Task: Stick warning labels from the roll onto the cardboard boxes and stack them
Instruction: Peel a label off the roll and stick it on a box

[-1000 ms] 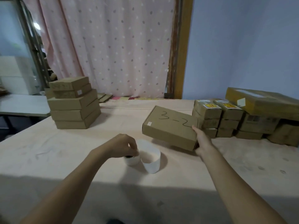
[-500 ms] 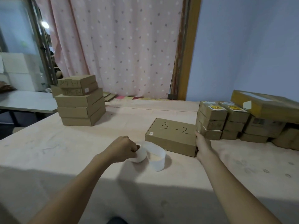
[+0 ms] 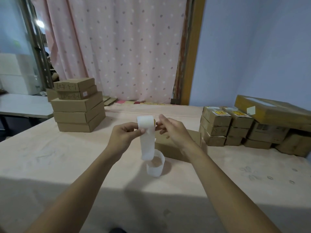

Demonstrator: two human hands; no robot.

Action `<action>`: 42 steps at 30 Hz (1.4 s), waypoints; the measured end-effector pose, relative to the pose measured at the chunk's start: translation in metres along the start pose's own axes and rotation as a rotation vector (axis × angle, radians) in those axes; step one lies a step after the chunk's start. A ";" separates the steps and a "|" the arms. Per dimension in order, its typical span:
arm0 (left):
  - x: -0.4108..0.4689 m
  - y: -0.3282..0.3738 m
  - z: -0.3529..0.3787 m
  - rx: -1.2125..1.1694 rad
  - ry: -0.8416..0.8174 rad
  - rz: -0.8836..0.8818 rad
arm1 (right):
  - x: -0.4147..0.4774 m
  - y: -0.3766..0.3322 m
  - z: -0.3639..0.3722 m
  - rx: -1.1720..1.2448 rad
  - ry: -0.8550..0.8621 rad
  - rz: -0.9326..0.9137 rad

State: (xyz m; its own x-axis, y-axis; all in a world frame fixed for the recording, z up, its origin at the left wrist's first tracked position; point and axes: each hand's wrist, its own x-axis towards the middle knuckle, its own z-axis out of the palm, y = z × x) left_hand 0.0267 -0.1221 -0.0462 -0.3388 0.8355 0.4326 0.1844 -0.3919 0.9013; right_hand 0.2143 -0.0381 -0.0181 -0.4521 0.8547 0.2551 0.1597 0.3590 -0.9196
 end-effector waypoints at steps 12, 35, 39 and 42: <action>-0.012 0.004 -0.008 0.296 -0.066 0.044 | 0.000 0.006 0.014 0.387 -0.060 -0.019; -0.010 -0.008 0.001 0.049 -0.128 -0.042 | 0.001 0.028 0.026 0.241 0.026 -0.146; -0.004 -0.005 0.003 -0.082 -0.029 -0.045 | 0.001 0.030 0.030 0.120 0.027 -0.226; -0.002 -0.009 0.003 -0.023 0.007 0.002 | 0.002 0.034 0.032 0.054 0.034 -0.226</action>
State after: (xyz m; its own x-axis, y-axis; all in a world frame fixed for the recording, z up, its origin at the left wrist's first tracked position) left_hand 0.0280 -0.1191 -0.0548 -0.3450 0.8320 0.4344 0.1636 -0.4024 0.9007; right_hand 0.1902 -0.0365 -0.0581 -0.4411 0.7675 0.4652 0.0100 0.5225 -0.8526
